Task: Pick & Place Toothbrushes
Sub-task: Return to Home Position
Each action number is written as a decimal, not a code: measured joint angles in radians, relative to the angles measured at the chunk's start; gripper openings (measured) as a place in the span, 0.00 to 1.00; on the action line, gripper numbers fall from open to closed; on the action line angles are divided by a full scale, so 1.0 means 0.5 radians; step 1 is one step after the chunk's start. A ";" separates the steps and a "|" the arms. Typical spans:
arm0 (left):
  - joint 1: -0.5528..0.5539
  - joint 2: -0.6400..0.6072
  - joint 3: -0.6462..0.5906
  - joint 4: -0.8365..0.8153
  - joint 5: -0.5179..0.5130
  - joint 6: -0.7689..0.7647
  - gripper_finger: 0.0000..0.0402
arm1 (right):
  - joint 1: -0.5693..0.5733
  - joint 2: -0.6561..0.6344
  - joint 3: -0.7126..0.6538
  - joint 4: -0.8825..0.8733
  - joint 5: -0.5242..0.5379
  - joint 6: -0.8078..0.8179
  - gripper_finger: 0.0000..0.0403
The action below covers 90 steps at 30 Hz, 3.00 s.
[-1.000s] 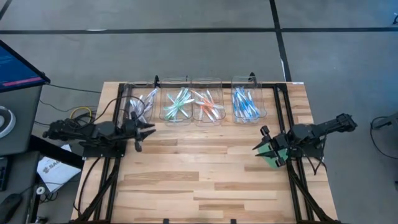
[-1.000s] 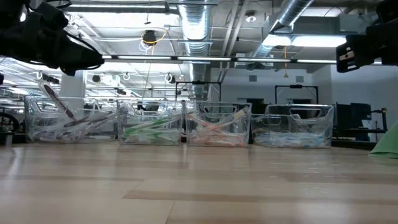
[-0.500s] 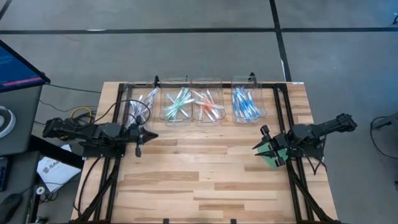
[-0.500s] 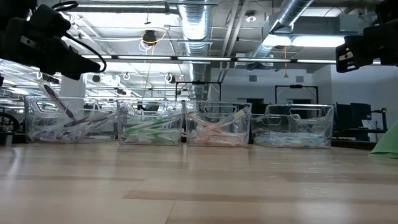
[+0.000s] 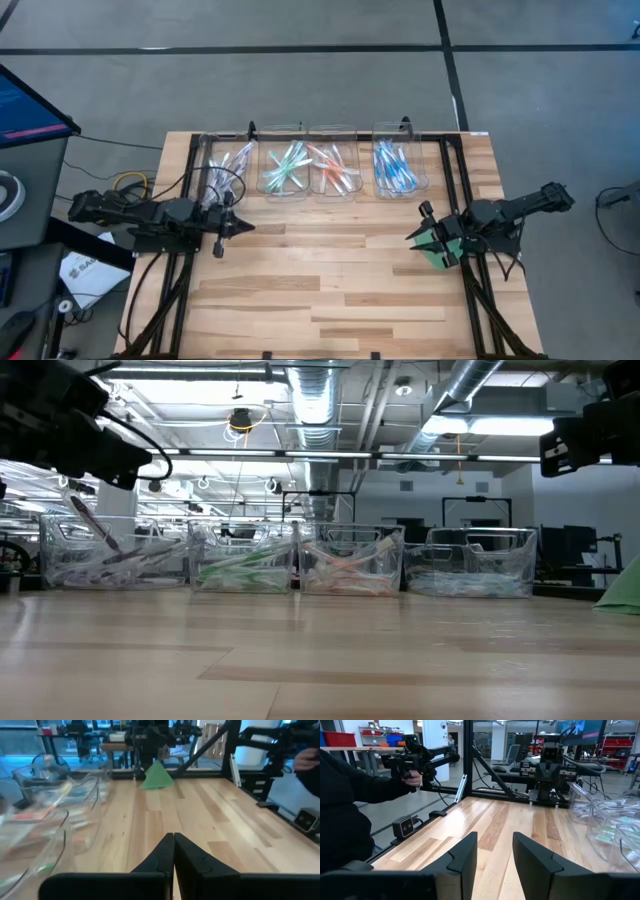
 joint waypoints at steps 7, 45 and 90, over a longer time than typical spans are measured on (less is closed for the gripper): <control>0.000 -0.048 -0.027 0.076 0.015 -0.022 0.01 | 0.000 0.000 0.000 0.000 0.000 0.034 0.29; 0.000 -0.156 -0.028 0.230 0.015 0.041 0.01 | 0.000 0.000 0.000 0.000 -0.006 0.176 0.29; 0.000 -0.156 -0.028 0.244 0.015 0.041 0.02 | 0.000 0.000 0.000 0.000 -0.006 0.176 0.29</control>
